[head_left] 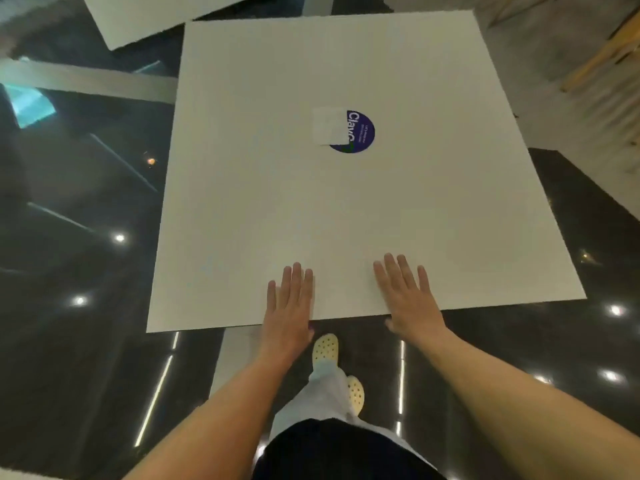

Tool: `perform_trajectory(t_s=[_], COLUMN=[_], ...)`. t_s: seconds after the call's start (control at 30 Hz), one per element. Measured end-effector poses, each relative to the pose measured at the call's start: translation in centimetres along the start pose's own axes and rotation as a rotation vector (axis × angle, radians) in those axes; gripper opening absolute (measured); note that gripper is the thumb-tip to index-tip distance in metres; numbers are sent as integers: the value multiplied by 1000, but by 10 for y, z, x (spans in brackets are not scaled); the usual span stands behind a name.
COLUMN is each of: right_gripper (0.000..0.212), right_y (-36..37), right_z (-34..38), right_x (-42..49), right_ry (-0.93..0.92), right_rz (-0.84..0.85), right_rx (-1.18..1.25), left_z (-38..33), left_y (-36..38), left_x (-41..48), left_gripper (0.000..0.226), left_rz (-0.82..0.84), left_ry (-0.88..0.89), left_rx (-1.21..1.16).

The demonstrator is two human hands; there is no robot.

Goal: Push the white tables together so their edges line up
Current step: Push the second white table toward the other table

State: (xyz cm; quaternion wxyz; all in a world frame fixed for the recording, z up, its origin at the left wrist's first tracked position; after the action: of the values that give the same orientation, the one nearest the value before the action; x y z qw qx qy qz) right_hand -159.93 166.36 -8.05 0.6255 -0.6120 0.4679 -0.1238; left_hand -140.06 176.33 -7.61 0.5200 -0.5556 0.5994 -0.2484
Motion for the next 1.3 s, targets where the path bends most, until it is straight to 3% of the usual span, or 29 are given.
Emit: perform_trajectory(t_s=[0.1,0.3,0.4,0.53,0.6,0.7,0.83,0.97,1.13,1.3], right_gripper=[125,108,119,87,76,78,85,115,108,121], right_y=[13,25,28,24,24,31,34,36,30,30], right_z=[-10,-17,-19,-20,-25,-39,-78,-114,-144,-173], right_x=[13,11,18,21,24,27,31,37,44,52], right_ry=[-36,-108,-132,-203,-254,-327,-395,-416,-443,-492], right_rz=[12,-191,-301,-422,-432,-394,-429,-392,-316,-212], right_rx=[-9,61,56,-8,-10,-51,-116,-203,-217,-253], left_z=[15,18,14,12,7,-8,-45,-80,-109,-136], left_y=[0,10,11,14,12,21,30,38,43,56], left_x=[19,26,29,28,29,30,35,46,53,62], left_gripper=[115,113,110,95,95,99,128,111,97,89], left_rz=[60,35,-21,-124,-100,-76,-29,-55,-23,-12], left_ry=[-22,-41,9,2,-63,-102,-169,-195,-289,-346], left_rx=[15,49,64,127,129,131,63,45,30,51])
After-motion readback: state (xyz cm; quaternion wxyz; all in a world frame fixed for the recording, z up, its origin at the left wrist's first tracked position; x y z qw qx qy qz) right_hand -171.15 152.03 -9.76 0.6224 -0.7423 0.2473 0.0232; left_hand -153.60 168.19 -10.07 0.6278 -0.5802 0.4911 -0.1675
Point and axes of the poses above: each hand's wrist, its own x-axis towards the middle knuckle, its own y-axis out of the palm, z = x × y, the point moved 4 cm from there along x, towards the middle knuckle, and after that the axes turned 13 degrees about -x, right-handed, at the moved point
